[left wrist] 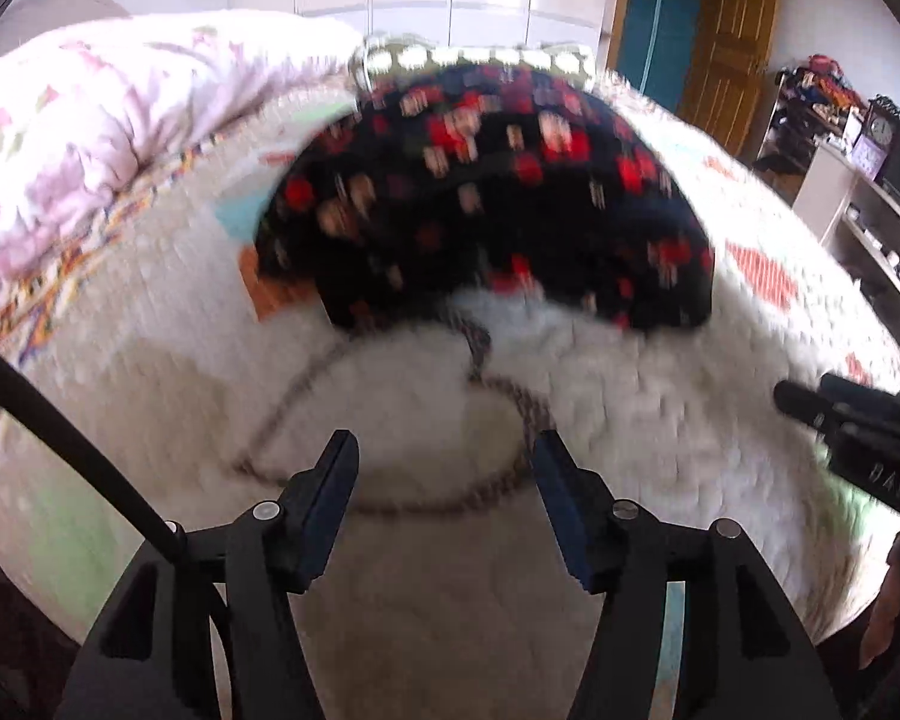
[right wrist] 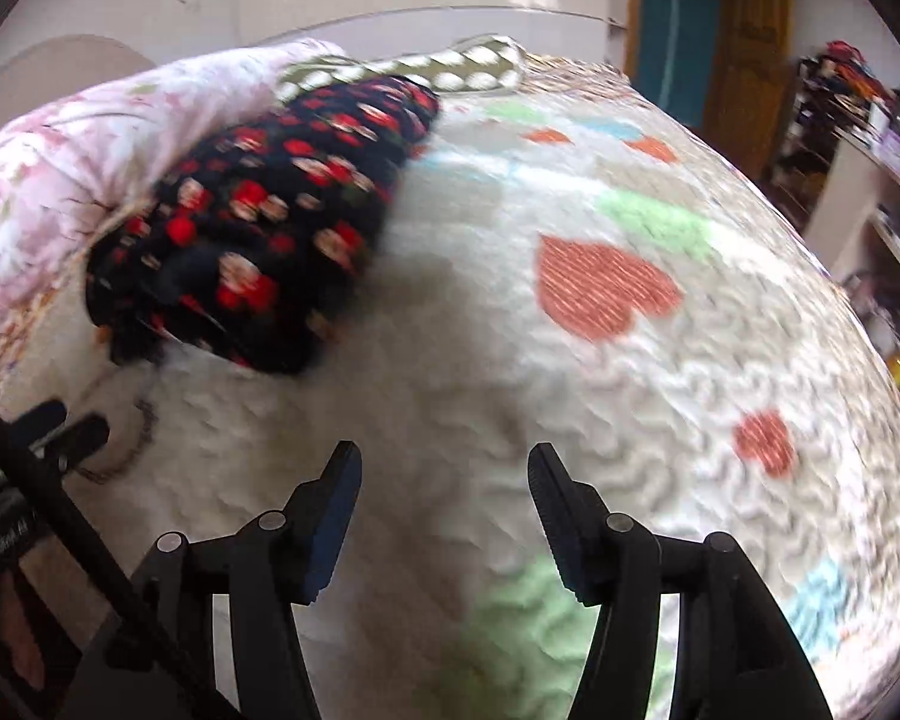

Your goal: Fold large clothes

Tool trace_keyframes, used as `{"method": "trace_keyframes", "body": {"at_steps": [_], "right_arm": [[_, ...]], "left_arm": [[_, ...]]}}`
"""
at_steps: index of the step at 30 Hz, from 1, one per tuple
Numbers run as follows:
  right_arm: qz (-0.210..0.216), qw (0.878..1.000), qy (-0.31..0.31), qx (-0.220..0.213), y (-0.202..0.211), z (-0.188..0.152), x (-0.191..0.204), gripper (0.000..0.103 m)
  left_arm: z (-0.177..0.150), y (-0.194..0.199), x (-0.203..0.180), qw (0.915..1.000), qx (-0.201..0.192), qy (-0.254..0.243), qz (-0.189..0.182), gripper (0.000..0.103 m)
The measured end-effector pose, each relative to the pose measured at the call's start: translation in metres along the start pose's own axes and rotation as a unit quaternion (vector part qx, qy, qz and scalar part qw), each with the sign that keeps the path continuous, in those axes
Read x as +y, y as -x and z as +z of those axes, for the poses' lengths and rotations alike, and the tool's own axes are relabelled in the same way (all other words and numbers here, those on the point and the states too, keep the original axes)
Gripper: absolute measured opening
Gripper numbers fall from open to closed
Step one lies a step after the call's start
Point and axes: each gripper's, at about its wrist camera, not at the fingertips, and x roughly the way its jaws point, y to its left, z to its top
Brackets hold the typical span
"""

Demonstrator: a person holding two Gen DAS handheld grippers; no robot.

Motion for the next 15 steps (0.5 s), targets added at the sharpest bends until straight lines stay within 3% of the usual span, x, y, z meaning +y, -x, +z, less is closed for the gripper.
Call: {"method": "trace_keyframes", "body": {"at_steps": [4, 15], "right_arm": [[-0.021, 1.000, 0.000, 0.003, -0.001, -0.010, -0.009, 0.071], [-0.018, 1.000, -0.008, 0.001, -0.007, -0.020, -0.015, 0.081]], "left_arm": [[-0.014, 0.000, -0.010, 0.9998, -0.012, -0.001, 0.017, 0.073], [-0.015, -0.009, -0.008, 0.9989, -0.010, 0.017, 0.042, 0.098]]}}
